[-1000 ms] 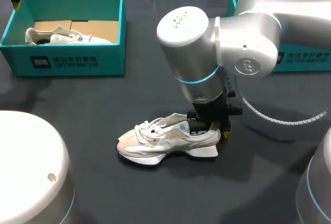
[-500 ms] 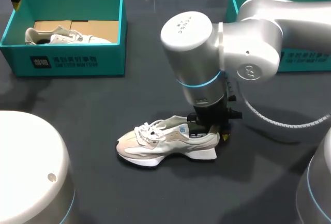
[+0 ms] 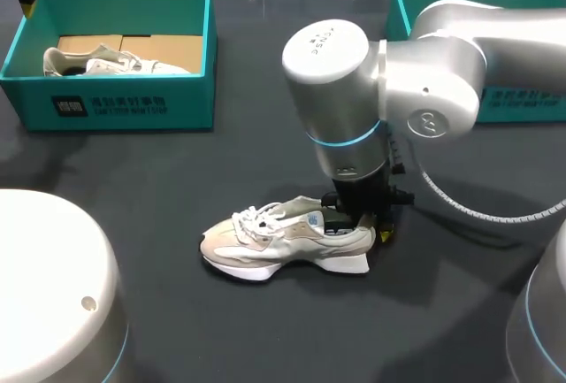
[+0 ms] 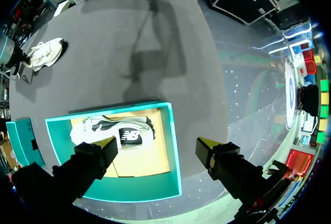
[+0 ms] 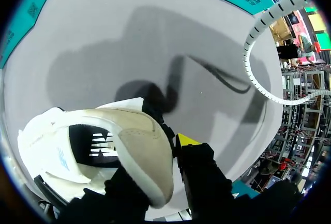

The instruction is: Take the shoe out of the shoebox, open the shoe tongue, remove and reinsert the insole, then place the shoe into the shoebox

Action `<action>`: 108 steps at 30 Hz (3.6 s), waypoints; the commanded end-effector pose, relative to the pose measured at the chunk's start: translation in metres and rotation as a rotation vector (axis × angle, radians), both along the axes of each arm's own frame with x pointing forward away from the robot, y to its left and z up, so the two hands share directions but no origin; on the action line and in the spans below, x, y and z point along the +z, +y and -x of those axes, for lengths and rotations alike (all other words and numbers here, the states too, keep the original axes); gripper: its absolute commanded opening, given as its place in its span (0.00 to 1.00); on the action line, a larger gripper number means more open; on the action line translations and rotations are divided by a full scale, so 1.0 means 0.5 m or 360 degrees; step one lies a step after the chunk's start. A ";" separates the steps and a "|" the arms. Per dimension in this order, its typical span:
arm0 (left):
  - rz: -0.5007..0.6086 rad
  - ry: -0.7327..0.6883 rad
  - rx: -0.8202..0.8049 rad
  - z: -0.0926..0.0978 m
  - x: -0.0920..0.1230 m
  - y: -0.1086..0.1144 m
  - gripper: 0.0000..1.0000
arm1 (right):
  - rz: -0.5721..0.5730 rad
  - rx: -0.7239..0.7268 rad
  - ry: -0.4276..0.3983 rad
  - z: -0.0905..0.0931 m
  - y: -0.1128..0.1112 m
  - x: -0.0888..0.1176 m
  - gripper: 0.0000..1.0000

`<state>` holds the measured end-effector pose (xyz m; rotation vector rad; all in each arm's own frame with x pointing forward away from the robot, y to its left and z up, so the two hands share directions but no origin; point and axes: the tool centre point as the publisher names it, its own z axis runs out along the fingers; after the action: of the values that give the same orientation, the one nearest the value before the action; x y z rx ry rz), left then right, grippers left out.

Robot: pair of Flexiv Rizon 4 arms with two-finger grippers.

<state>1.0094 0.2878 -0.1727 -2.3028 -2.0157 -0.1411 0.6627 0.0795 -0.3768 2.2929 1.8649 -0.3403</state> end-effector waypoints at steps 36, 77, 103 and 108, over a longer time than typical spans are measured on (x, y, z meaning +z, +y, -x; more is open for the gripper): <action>-0.0001 -0.0003 -0.0002 0.002 0.001 0.001 1.00 | -0.0026 -0.0595 -0.0158 0.004 0.019 -0.008 0.00; -0.0001 -0.0003 -0.0002 0.002 0.001 0.001 1.00 | -0.0528 -0.0073 -0.0146 0.025 0.016 0.153 1.00; -0.0001 -0.0003 -0.0002 0.002 0.001 0.001 1.00 | -0.0793 0.1164 -0.0109 0.000 0.029 0.215 1.00; -0.0001 -0.0003 -0.0002 0.002 0.001 0.001 1.00 | -0.0956 0.1595 -0.0160 -0.011 0.019 0.191 1.00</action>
<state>1.0094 0.2878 -0.1727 -2.3028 -2.0157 -0.1411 0.6695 0.0983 -0.2711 1.4957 2.8009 0.2871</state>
